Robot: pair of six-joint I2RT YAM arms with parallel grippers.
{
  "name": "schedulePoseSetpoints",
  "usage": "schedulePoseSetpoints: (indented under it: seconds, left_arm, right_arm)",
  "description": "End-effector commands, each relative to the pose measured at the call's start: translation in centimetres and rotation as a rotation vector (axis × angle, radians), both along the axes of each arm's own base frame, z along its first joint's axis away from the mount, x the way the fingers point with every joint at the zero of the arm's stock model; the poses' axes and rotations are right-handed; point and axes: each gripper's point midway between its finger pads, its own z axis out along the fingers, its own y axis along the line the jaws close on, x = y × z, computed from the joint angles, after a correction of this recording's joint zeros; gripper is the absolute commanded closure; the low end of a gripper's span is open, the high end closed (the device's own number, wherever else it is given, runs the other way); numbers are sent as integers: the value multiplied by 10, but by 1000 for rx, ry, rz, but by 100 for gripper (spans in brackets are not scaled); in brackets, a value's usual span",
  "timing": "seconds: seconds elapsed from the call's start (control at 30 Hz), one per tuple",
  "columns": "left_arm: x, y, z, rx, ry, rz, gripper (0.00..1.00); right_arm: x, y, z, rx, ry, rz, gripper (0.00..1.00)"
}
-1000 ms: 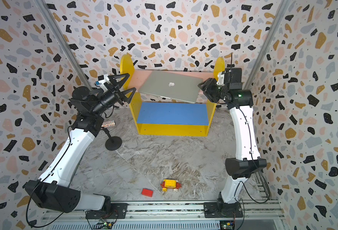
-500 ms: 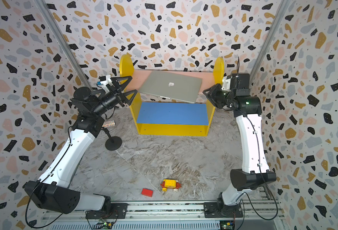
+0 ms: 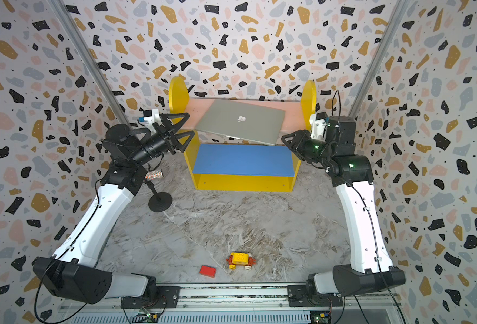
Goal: Close the laptop lid and set it aside
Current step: Place the laptop on the shelf.
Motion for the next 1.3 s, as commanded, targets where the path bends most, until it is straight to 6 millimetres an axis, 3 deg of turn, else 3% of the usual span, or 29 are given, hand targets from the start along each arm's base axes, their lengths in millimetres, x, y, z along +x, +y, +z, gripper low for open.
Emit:
schedulePoseSetpoints:
  seconds: [0.0,0.37,0.57,0.83,1.27]
  left_arm:
    - [-20,-4,13,36,-94,-33,6]
    - [-23,-14,-2,75,-105,-74,6]
    - [-22,-19,-10,86,-100,-84,6]
    - [-19,-22,-19,96,-83,-94,6]
    - [-18,-25,-27,116,-71,-109,6]
  right_arm:
    - [-17,10,25,-3,-148,74,63]
    - [-58,39,41,-12,-305,269,64]
    - [-69,56,38,-1,-328,361,82]
    - [-56,75,22,-16,-306,402,84]
    - [-12,85,-4,-84,-245,388,88]
